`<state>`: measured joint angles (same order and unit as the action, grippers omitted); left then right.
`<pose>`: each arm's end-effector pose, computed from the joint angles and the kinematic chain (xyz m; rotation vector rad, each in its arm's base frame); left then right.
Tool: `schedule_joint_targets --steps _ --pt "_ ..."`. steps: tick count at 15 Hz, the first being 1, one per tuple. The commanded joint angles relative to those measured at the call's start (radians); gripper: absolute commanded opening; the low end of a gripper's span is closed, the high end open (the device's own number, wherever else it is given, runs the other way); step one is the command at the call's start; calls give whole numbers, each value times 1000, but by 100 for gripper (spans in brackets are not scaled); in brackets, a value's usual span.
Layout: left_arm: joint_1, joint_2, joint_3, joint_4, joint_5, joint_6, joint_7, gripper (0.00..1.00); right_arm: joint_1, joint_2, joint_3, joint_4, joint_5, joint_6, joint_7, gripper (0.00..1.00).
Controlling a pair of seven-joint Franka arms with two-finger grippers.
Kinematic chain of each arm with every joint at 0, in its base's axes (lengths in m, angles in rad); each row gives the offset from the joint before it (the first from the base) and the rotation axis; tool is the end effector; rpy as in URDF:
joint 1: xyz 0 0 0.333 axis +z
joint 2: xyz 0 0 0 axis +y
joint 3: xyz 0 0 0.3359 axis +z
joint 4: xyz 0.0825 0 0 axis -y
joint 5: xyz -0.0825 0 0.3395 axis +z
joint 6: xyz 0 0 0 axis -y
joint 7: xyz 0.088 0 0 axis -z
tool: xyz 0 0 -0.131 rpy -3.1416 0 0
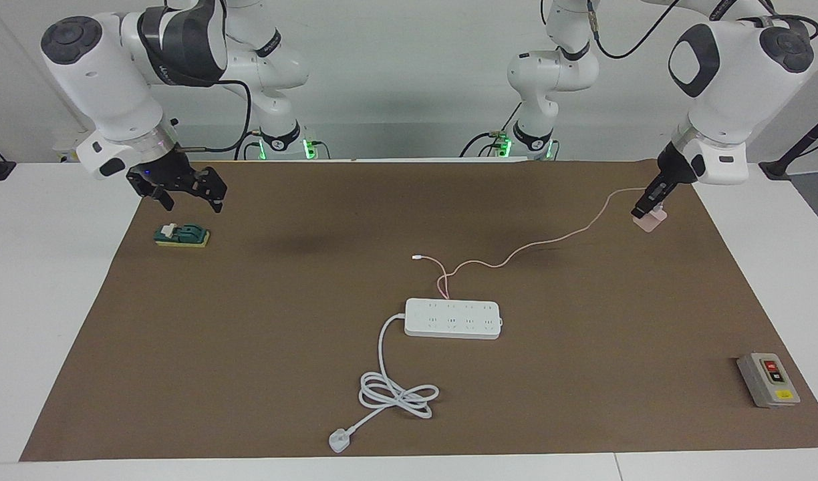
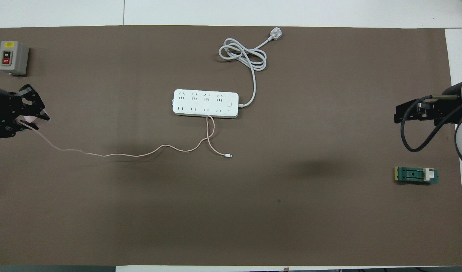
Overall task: Plug charger into power strip
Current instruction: 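Move the charger with the left gripper over the power strip socket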
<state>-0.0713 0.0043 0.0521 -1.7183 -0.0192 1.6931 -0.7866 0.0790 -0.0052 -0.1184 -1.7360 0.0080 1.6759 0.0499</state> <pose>0.5160 -0.0123 0.5652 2.9059 1.1776 -0.0541 0.5094 -0.0193 0.5610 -3.1290 0.1414 0.0861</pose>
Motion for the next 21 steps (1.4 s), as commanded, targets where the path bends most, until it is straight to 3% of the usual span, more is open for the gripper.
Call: schedule_joint_targets --steps 1,6,10,13,21 --pt "-22 -21 -9 -30 27 60 -301 0 2 -4 6 1 -14 11 -4 100" --pt "-160 -21 -9 -84 27 265 -744 0 1 -10 8 -4 -13 10 1 100" --pt "-272 2 -9 -113 27 266 -965 0 -1 -25 8 -7 -11 4 -1 100" --pt "-343 89 -9 -95 27 264 -1035 0 -11 -30 6 -7 -11 4 -1 100" --pt "-395 220 -8 -30 -37 289 -1085 0 -12 -30 6 -7 -13 2 -1 100"
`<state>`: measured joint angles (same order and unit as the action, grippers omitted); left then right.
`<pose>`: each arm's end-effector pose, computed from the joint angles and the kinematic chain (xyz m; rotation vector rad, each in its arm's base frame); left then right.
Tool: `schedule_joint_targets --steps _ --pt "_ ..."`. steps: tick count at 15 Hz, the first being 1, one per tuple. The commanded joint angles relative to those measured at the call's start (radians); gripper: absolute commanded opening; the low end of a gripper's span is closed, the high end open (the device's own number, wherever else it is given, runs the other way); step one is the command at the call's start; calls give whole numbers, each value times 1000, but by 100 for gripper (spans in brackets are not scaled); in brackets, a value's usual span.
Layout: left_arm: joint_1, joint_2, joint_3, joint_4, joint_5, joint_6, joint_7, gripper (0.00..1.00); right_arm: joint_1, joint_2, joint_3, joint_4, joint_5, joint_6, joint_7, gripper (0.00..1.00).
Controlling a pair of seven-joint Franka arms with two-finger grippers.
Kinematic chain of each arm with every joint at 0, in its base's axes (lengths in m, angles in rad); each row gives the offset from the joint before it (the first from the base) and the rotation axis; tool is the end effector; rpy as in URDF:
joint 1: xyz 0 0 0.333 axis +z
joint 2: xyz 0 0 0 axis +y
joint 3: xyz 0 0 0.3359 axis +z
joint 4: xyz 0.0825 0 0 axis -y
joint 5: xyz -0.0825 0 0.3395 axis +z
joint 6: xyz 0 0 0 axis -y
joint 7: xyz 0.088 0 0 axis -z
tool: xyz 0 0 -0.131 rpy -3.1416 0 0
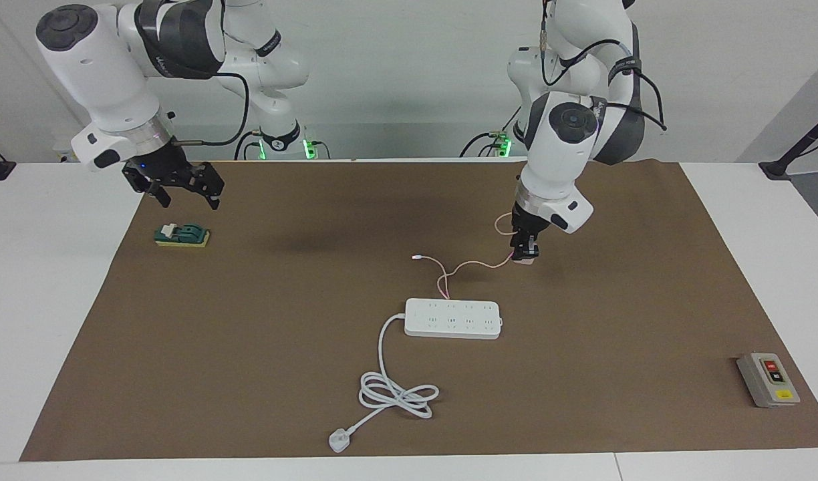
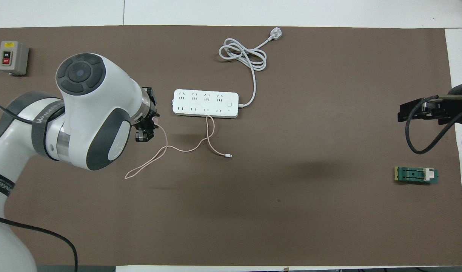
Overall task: Plug charger into power strip
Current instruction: 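Move the charger with the left gripper over the power strip socket, then press the charger prongs down into the socket with the left gripper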
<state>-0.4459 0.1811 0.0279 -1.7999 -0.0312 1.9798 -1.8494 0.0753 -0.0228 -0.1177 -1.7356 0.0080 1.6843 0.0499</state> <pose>0.5229 -0.2361 0.4578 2.3515 2.0694 -0.0342 0.5064 -0.0211 0.5708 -3.1274 0.1459 0.0449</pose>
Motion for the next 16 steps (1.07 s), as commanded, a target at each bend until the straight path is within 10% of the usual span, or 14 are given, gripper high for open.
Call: schedule_joint_targets --steps 1,8,16 --pt "-22 53 15 57 -36 -1 -24 0 -8 -13 6 -7 -13 -5 -1 100" --pt "-60 323 26 379 -49 -104 -134 0 -8 -13 6 -7 -11 -5 -1 100" --pt "-65 351 26 393 -46 -96 -140 0 -8 -13 6 -9 -11 -5 -1 100"
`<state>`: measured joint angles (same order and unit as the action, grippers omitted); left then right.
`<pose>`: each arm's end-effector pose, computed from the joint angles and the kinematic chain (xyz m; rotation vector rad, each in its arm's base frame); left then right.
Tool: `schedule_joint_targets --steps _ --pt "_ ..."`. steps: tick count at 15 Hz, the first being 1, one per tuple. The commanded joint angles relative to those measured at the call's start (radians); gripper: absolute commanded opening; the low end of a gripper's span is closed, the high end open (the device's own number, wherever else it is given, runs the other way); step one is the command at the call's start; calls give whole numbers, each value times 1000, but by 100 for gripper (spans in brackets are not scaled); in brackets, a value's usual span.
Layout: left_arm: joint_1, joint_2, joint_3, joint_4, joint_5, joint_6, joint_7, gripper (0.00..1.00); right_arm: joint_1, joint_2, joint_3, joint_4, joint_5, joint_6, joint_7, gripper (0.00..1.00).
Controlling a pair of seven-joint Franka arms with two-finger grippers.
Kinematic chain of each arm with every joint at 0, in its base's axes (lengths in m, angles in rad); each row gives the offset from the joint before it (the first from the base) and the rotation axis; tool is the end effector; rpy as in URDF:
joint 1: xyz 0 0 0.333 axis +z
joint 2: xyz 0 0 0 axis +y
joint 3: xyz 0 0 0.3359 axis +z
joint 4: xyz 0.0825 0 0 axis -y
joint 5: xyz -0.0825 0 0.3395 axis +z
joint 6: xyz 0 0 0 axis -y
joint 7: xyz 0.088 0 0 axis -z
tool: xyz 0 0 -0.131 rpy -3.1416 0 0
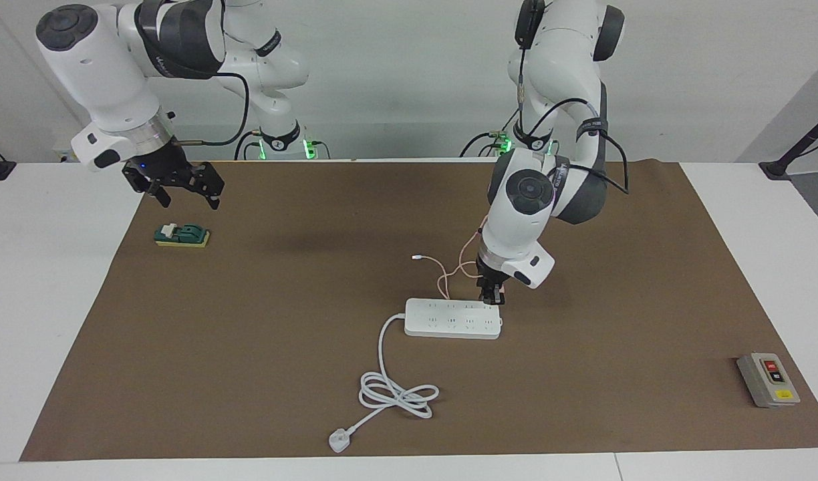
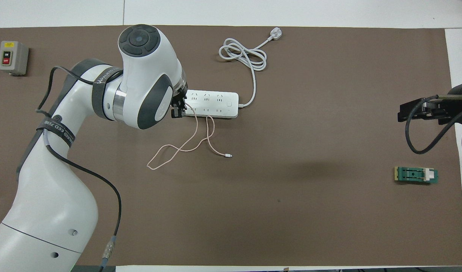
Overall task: Plug charger into power strip
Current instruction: 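Press the charger prongs down into the socket with the left gripper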
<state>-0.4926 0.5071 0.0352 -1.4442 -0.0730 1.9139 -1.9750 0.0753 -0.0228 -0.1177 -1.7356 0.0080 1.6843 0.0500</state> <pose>0.5911 -0.3032 0.4032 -2.2429 -2.1734 0.0949 0.5064 -0.0211 0.5708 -3.1274 0.1461 0.0449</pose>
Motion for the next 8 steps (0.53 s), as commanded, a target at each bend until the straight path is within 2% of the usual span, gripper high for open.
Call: schedule_joint_targets --steps 1,8 --pt "-18 25 19 34 -5 -30 -15 0 -8 -13 6 -7 -11 -5 -1 100" --pt "-18 24 19 4 -2 31 -22 0 -8 -13 6 -9 -11 -5 -1 100"
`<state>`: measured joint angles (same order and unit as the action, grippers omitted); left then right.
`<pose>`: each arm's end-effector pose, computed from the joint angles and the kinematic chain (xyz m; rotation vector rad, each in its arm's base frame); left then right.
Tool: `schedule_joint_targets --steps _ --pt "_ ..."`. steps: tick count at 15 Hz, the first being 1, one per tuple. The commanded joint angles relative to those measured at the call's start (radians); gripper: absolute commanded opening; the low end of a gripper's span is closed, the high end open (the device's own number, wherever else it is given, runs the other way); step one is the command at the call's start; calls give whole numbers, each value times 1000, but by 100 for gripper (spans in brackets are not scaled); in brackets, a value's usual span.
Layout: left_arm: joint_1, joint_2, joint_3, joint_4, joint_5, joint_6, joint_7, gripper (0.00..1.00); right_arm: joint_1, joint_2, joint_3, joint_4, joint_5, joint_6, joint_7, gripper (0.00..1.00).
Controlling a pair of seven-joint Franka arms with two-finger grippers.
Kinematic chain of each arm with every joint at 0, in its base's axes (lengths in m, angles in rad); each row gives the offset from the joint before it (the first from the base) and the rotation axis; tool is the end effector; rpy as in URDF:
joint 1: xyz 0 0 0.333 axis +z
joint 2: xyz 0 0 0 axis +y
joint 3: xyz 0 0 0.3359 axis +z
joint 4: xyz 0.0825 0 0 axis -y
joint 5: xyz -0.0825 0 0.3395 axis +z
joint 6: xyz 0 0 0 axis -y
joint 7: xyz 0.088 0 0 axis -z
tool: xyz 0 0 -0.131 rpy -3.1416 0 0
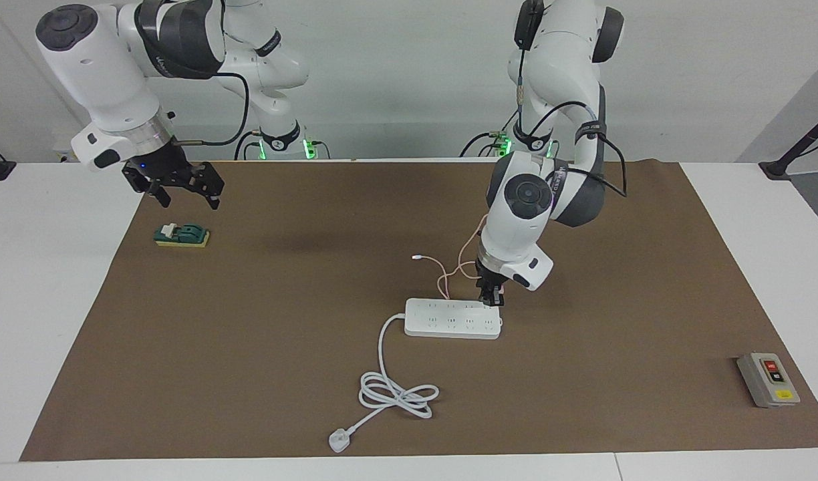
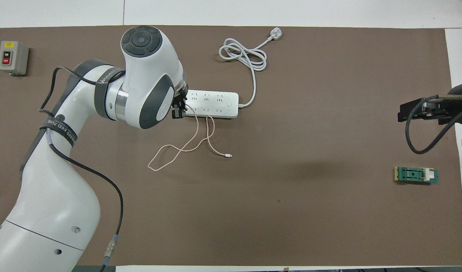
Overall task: Plug charger into power strip
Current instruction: 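Press the charger prongs down into the socket with the left gripper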
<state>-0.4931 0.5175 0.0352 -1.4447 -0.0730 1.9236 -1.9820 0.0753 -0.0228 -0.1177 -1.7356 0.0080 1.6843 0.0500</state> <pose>0.5926 -0.3043 0.3968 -2.2341 -2.1802 0.0946 0.5064 -0.0211 0.5708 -3.1274 0.1461 0.0449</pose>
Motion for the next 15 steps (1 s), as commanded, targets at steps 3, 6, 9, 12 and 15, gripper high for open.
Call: schedule_joint_targets --steps 3,6,9,12,15 --pt "-18 19 19 -3 1 34 -15 0 -8 -13 6 -7 -11 -6 -1 100" --pt "-18 19 19 -29 7 55 -15 0 -8 -13 6 -7 -13 -6 -1 100" --pt "-18 18 19 -46 7 71 -15 0 -8 -13 6 -9 -11 -5 -1 100" --pt "-16 15 19 -60 7 72 -15 0 -8 -13 6 -9 -11 -6 -1 100" --pt "-16 13 19 -69 7 84 -15 0 -8 -13 6 -7 -11 -6 -1 100"
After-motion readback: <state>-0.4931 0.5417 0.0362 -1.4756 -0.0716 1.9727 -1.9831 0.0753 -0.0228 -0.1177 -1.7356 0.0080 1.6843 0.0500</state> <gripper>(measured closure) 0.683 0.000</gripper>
